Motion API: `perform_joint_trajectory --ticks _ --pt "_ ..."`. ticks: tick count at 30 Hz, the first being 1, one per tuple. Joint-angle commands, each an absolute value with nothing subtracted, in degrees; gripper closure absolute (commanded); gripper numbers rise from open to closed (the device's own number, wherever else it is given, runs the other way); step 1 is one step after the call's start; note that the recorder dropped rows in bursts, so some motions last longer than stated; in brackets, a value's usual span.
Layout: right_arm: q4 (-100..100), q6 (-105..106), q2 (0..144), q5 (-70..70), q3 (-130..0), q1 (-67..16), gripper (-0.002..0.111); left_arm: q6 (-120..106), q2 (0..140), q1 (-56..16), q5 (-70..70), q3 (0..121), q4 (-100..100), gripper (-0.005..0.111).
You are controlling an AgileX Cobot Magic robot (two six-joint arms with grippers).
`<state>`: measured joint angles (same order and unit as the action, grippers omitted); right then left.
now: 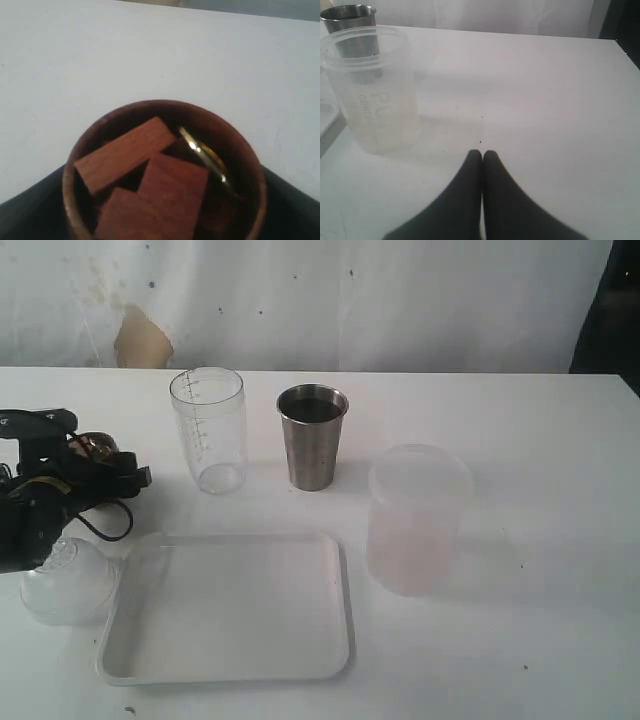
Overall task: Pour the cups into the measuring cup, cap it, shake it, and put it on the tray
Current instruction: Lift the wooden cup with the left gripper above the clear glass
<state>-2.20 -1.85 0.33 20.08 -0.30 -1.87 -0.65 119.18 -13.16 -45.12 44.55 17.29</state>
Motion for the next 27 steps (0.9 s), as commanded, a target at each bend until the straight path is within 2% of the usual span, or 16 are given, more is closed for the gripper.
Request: perform_joint_trajectory --ticks 1,4,8,9,16,21,23,27 --pt "-2.3 -2.1 0.0 20.0 0.0 -1.8 0.108 -1.6 119.4 -13.1 -44.3 44.8 17.6 0.039" --pt "-2.3 -2.1 0.0 20.0 0.0 -1.8 0.108 -1.6 119.4 -13.1 -44.1 44.7 18.3 0.058" --pt "-2.3 -2.1 0.0 20.0 0.0 -1.8 0.108 -2.1 119.4 -13.1 -44.0 44.7 19.3 0.1" --pt "-2.3 -2.1 0.0 20.0 0.0 -1.8 0.108 -3.2 119.1 -13.1 -44.0 44.7 19.3 0.106" --pt "-2.3 -2.1 0.0 20.0 0.0 -1.8 0.108 -12.8 111.3 -13.1 -42.4 44.7 23.4 0.107" --pt "-2.3 -2.1 0.0 20.0 0.0 -1.8 0.108 -21.7 98.9 -13.1 -37.6 45.1 24.0 0.107" --pt "-2.3 -2.1 0.0 20.0 0.0 -1.8 0.108 -27.6 95.7 -13.1 -27.2 48.6 24.0 0.107" --pt "-2.3 -2.1 0.0 20.0 0.0 -1.8 0.108 -37.2 94.9 -13.1 0.6 63.3 24.0 0.107"
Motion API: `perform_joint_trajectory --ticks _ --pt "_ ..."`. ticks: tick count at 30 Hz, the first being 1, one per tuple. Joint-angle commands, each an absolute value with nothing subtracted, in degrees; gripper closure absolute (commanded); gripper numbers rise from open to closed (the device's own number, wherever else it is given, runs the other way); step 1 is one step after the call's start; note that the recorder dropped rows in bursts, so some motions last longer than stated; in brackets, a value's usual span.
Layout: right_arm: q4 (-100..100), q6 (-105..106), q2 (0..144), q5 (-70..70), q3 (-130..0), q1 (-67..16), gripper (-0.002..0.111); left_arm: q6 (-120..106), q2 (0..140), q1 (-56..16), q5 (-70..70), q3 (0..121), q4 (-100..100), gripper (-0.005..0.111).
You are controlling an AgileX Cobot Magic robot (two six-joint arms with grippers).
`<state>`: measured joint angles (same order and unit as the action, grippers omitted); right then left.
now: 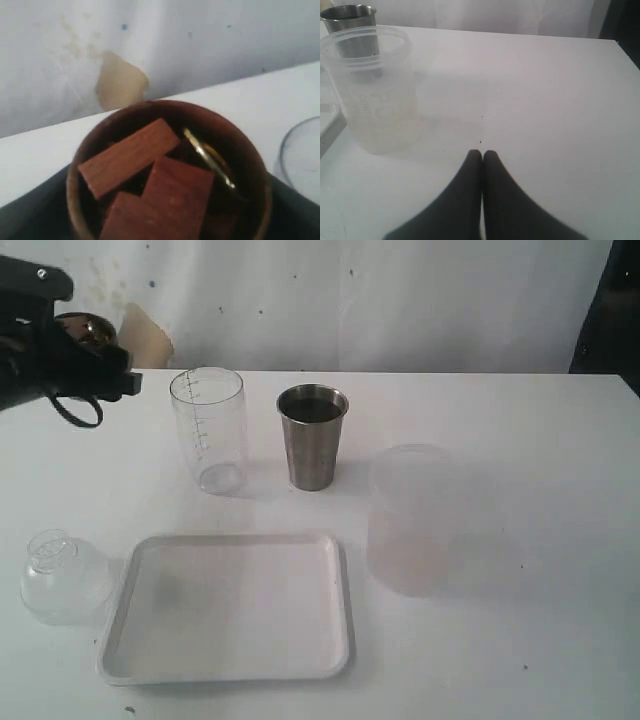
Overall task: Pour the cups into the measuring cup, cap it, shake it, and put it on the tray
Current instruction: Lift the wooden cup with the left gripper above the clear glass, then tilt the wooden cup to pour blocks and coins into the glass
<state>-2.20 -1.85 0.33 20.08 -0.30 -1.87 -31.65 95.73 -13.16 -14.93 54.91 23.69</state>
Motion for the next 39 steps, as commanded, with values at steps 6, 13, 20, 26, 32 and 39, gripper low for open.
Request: perform_joint_trajectory --ticks 6,13,20,26,32,39 --pt "-2.3 -2.1 0.0 20.0 0.0 -1.8 0.108 -37.8 96.6 -13.1 15.4 75.1 7.6 0.107" --pt "-2.3 -2.1 0.0 20.0 0.0 -1.8 0.108 -12.6 100.7 -16.3 22.0 80.2 -32.2 0.107" --pt "-2.3 -2.1 0.0 20.0 0.0 -1.8 0.108 3.9 105.6 -22.5 27.0 80.2 -63.2 0.107" --pt "-2.3 -2.4 0.0 20.0 0.0 -1.8 0.108 8.3 106.2 -25.9 28.7 80.2 -76.4 0.107" --pt "-2.3 -2.4 0.0 20.0 0.0 -1.8 0.108 8.1 107.7 -27.6 31.5 80.0 -81.6 0.107" --pt "-2.3 -2.4 0.0 20.0 0.0 -1.8 0.108 1.9 108.0 -28.1 33.0 80.0 -85.1 0.107"
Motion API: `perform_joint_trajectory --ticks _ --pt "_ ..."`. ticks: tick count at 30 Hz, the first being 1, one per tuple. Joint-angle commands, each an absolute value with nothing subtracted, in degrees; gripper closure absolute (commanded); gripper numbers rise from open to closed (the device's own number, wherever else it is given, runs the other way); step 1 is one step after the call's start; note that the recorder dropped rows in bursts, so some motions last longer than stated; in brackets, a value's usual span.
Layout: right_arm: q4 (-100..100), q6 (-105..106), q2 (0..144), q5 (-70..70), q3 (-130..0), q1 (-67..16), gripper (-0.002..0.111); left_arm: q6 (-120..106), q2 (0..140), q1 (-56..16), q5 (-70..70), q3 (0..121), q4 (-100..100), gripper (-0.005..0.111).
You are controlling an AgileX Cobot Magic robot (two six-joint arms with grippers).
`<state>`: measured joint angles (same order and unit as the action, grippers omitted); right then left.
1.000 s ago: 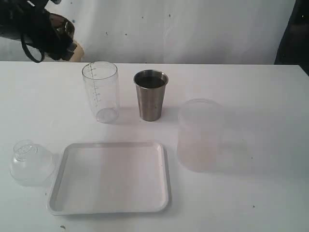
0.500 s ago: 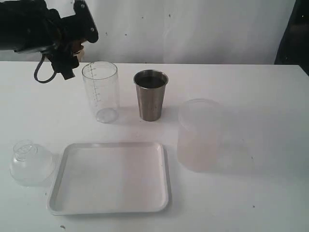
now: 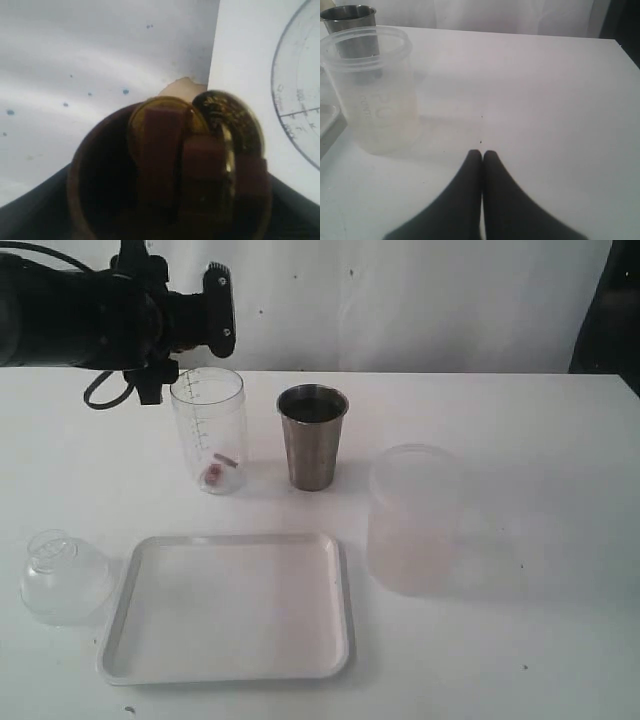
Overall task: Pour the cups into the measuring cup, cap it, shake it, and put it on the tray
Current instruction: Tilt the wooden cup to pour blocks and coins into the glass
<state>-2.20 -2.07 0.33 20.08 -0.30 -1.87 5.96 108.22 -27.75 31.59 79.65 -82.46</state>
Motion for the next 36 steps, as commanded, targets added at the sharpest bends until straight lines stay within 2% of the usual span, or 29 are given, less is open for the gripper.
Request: perform_joint_trajectory --ticks 1,36 --pt "-2.3 -2.4 0.0 20.0 0.0 -1.8 0.108 0.3 108.0 -28.1 33.0 80.0 -85.1 0.107" --pt "-2.3 -2.4 0.0 20.0 0.0 -1.8 0.108 -16.9 109.6 -31.5 39.5 79.8 -95.2 0.107"
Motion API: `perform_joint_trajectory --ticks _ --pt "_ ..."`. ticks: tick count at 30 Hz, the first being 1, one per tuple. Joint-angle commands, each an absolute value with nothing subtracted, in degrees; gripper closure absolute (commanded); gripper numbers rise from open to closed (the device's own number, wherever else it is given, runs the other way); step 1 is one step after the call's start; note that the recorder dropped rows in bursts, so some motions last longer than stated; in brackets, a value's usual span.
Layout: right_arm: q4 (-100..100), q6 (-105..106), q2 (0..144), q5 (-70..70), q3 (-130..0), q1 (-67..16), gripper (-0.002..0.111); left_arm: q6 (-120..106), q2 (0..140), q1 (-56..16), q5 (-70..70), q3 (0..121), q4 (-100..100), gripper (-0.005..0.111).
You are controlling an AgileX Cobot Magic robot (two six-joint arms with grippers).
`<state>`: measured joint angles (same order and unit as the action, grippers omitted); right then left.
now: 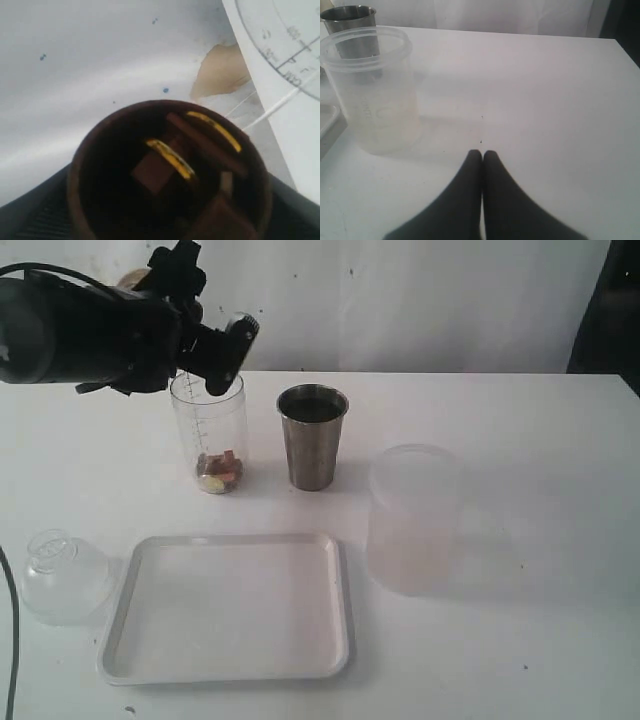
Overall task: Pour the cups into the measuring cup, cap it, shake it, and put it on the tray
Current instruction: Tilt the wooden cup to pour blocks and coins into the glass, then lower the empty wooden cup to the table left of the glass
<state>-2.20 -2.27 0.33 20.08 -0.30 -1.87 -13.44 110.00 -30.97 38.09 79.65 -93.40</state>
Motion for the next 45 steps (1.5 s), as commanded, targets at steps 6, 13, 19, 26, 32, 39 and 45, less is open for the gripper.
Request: perform_joint_trajectory --ticks 6,13,19,26,32,39,45 --pt "-2.3 -2.4 0.0 20.0 0.0 -1.8 0.108 -17.7 109.6 -31.5 40.6 76.6 -99.9 0.107" --pt "-2.3 -2.4 0.0 20.0 0.0 -1.8 0.108 -17.6 109.6 -31.6 40.6 76.3 -99.9 0.107" --pt "-2.3 -2.4 0.0 20.0 0.0 -1.8 0.108 -17.6 109.6 -32.4 40.7 76.6 -99.9 0.107" --pt "-2.3 -2.4 0.0 20.0 0.0 -1.8 0.108 -8.1 108.5 -32.3 40.4 76.8 -99.9 0.107" --pt "-2.3 -2.4 0.0 20.0 0.0 -1.8 0.108 12.6 105.2 -32.1 41.2 76.8 -99.9 0.107" --pt "-2.3 -2.4 0.0 20.0 0.0 -1.8 0.108 36.8 100.1 -29.6 38.7 76.8 -93.8 0.107" --pt "-2.2 -2.4 0.0 20.0 0.0 -1.8 0.108 43.7 95.7 -20.1 26.0 76.8 -69.8 0.107"
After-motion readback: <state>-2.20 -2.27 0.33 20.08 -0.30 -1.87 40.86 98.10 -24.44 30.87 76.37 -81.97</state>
